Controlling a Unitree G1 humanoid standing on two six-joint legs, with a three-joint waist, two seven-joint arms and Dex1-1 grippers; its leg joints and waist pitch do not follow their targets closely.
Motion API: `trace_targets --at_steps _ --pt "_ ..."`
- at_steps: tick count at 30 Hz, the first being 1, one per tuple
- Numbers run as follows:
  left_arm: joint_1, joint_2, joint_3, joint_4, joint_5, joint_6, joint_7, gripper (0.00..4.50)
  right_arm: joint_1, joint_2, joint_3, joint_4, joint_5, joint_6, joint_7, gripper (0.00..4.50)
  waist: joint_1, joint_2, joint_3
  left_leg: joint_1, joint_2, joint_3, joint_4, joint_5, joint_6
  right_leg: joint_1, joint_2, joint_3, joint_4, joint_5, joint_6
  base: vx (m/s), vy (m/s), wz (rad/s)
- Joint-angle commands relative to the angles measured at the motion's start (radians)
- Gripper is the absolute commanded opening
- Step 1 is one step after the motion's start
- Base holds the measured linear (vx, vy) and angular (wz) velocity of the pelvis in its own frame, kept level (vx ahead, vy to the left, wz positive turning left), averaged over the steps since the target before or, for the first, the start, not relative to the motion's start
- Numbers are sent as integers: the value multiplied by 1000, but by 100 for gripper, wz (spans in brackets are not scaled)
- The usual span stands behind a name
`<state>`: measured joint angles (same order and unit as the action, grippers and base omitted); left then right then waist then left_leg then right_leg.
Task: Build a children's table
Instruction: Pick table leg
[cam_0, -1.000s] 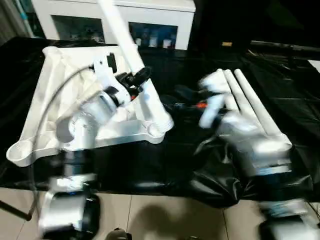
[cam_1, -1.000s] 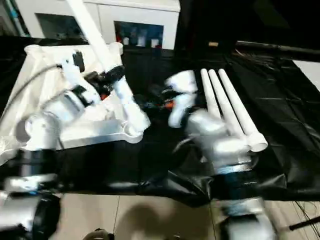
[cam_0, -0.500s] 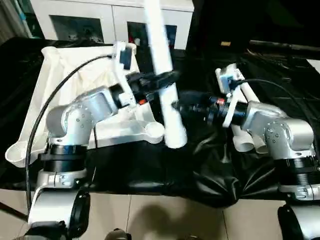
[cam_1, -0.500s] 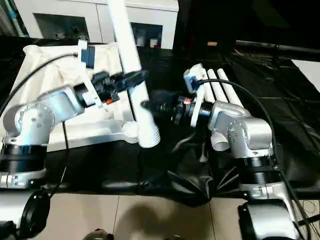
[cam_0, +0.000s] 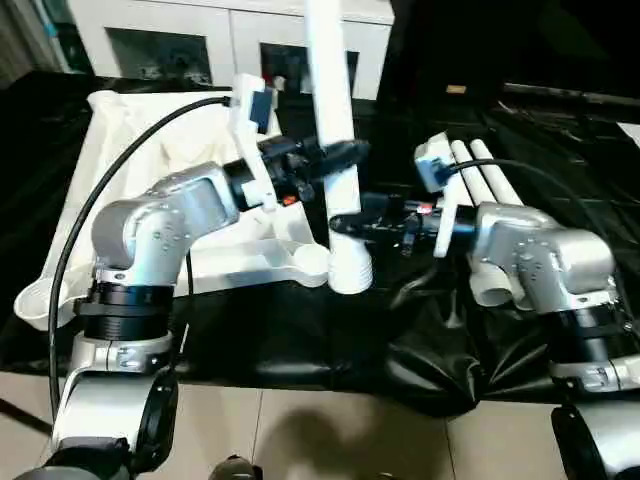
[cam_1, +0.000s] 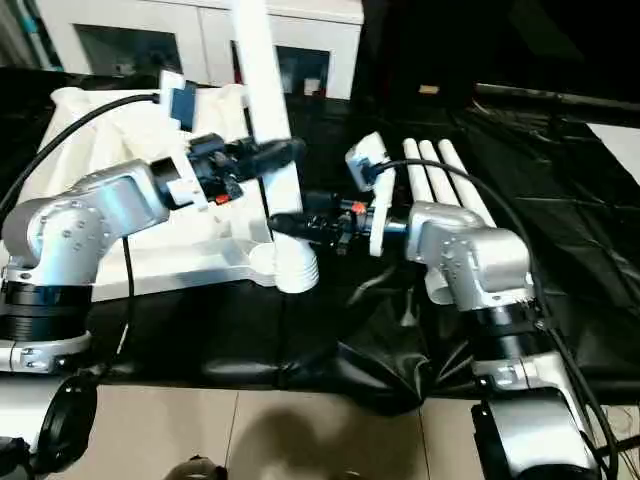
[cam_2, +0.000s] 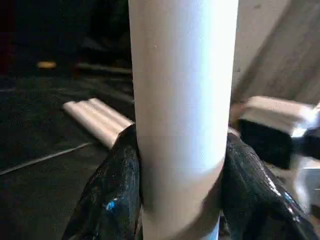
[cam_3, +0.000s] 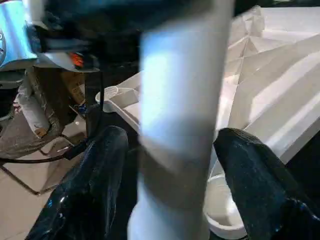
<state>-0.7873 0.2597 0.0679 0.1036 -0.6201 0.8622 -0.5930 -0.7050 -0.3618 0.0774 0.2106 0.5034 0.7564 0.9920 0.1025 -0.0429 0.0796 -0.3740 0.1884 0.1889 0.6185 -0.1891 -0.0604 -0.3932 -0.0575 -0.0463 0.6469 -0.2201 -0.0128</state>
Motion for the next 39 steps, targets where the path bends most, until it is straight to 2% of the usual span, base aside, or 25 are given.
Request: trace_targets --at_steps 1,3,4,5,7,8,9,11,13,15,17,20,22,23,31,34,35,37,39 --pt "-35 2 -15 -2 35 14 54 188 -17 1 -7 7 -6 8 -12 309 3 -6 -88 13 41 -17 -64 -11 28 61 -81 49 -58 54 -248 0 0 0" --pt "-42 -4 -8 -14 42 34 98 188 -19 6 -6 8 -13 6 -21 309 3 -5 -89 12 40 -17 -63 1 30 61 -81 49 -56 71 -249 0 0 0" --pt "-43 -9 -3 -27 35 43 112 188 -20 10 -3 9 -19 5 -26 309 3 -10 -90 12 40 -16 -62 6 30 61 -80 49 -54 81 -253 0 0 0" --pt "-41 -12 0 -38 24 47 109 188 -20 13 -2 10 -21 4 -28 309 5 -10 -90 11 39 -16 -62 11 34 61 -82 49 -54 82 -256 0 0 0" --pt "-33 -17 1 -61 1 51 84 188 -23 17 2 18 -23 1 -31 309 7 -8 -91 12 39 -16 -61 15 34 60 -82 49 -54 84 -260 0 0 0" --pt "-24 -11 -10 -74 -1 42 60 188 -23 18 6 21 -24 1 -31 309 9 -9 -91 11 39 -16 -60 24 37 59 -80 48 -52 99 -264 0 0 0" --pt "-19 -8 -16 -81 -1 38 48 188 -24 19 8 22 -24 1 -30 309 9 -14 -91 10 39 -15 -61 27 40 60 -81 48 -52 101 -264 0 0 0" --pt "-8 3 -34 -100 7 27 23 188 -26 19 12 28 -23 1 -25 309 10 -13 -91 9 38 -15 -60 31 43 59 -81 48 -51 104 -263 0 0 0" --pt "-8 3 -33 -106 3 27 18 188 -32 19 13 37 -21 4 -24 273 12 -15 -92 9 38 -14 -59 36 46 59 -80 48 -49 108 -262 0 0 0" --pt "-12 -6 -13 -114 -24 40 22 188 -38 17 12 50 -16 15 -15 269 13 -16 -94 8 37 -14 -57 46 51 59 -79 47 -46 129 -264 0 0 0" --pt "-16 -13 17 -126 -73 62 10 188 -44 9 14 61 -10 36 4 238 13 -17 -94 7 37 -14 -56 52 57 58 -79 46 -45 139 -272 0 0 0" --pt "-11 -15 44 -139 -115 83 -21 188 -48 4 17 61 -3 53 24 223 13 -17 -93 8 38 -13 -56 44 59 56 -79 46 -46 135 -273 0 0 0" --pt "-9 -12 55 -139 -130 85 -38 188 -50 1 20 56 4 63 37 204 13 -20 -93 7 38 -13 -56 42 59 57 -79 46 -47 128 -269 0 0 0" --pt "-9 -8 57 -136 -131 84 -42 187 -50 0 21 52 8 67 42 198 13 -17 -92 7 38 -14 -56 40 57 56 -79 46 -47 123 -268 0 0 0" --pt "-17 -17 88 -109 -166 91 -37 186 -56 3 10 34 30 93 53 188 14 -18 -93 7 38 -14 -57 36 42 57 -79 46 -47 111 -258 0 0 0" --pt "-17 -20 96 -101 -165 89 -34 186 -56 5 6 31 28 91 48 188 14 -18 -93 8 38 -14 -57 33 40 57 -79 47 -48 110 -257 0 0 0" --pt "-15 -17 85 -97 -134 75 -6 242 -55 9 4 29 20 78 34 188 14 -16 -94 8 38 -14 -57 34 40 56 -80 46 -48 110 -256 0 0 0" --pt "-16 -20 86 -91 -127 72 7 256 -54 11 3 28 15 72 25 188 15 -18 -94 8 37 -14 -56 36 40 57 -80 47 -48 114 -256 0 0 0" --pt "-11 -32 61 -84 -44 26 89 262 -50 34 -2 22 -15 39 -34 187 14 -19 -93 7 38 -14 -56 37 36 56 -80 46 -48 116 -258 0 0 0"
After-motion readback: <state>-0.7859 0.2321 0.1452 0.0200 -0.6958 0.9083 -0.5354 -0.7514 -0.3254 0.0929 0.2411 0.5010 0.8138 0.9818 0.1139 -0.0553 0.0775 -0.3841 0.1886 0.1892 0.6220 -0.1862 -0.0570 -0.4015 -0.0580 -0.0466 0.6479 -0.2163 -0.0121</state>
